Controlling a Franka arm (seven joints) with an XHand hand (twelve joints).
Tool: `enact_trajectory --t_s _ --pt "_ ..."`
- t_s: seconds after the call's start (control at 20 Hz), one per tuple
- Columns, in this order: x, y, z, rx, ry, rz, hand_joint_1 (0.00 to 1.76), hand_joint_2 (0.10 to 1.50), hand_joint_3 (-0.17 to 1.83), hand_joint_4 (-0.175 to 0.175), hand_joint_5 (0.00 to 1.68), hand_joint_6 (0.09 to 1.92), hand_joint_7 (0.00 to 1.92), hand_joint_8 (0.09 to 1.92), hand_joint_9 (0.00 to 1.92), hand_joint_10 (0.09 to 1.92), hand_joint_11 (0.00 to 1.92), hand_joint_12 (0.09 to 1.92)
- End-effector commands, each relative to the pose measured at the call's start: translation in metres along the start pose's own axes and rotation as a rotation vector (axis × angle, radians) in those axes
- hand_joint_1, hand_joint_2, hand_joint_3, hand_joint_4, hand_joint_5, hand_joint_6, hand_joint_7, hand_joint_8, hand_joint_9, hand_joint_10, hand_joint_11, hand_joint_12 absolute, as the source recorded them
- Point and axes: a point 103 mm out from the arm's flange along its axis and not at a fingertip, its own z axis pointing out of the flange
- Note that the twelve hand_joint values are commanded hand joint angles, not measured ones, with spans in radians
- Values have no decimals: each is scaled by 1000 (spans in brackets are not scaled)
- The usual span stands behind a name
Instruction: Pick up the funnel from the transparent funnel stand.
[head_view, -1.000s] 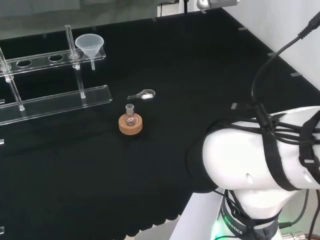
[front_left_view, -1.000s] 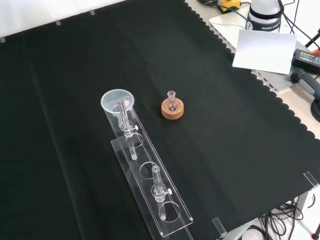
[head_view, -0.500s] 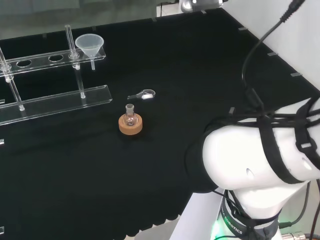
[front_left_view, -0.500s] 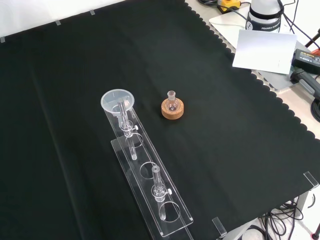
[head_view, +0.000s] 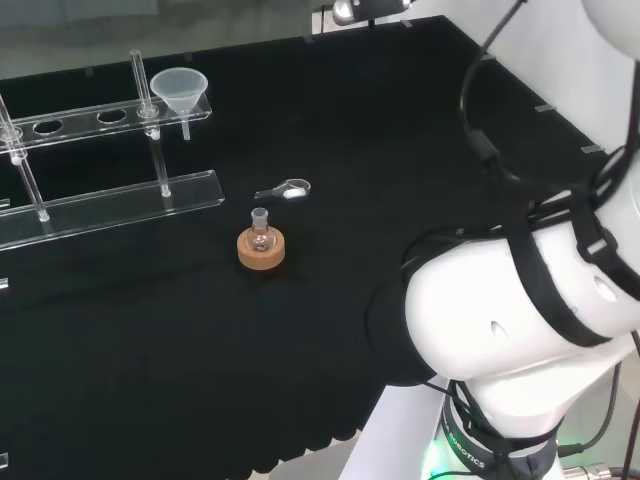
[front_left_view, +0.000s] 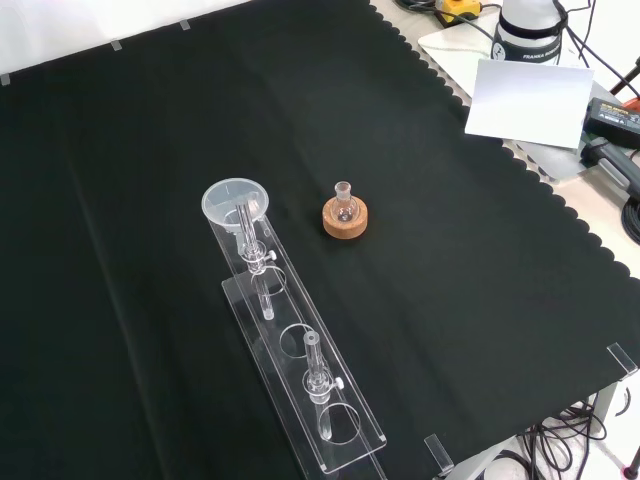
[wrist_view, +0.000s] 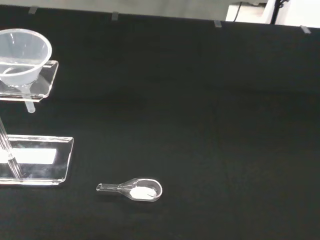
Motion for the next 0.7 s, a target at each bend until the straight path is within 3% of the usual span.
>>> enact_trajectory --t_s 0.05,0.7 --pt "35 57 15 34 -27 -74 200 1029 299 12 175 87 63 358 192 675 49 1399" --pt "80 99 45 97 -33 -177 288 1003 272 2 201 87 68 500 218 689 71 1402"
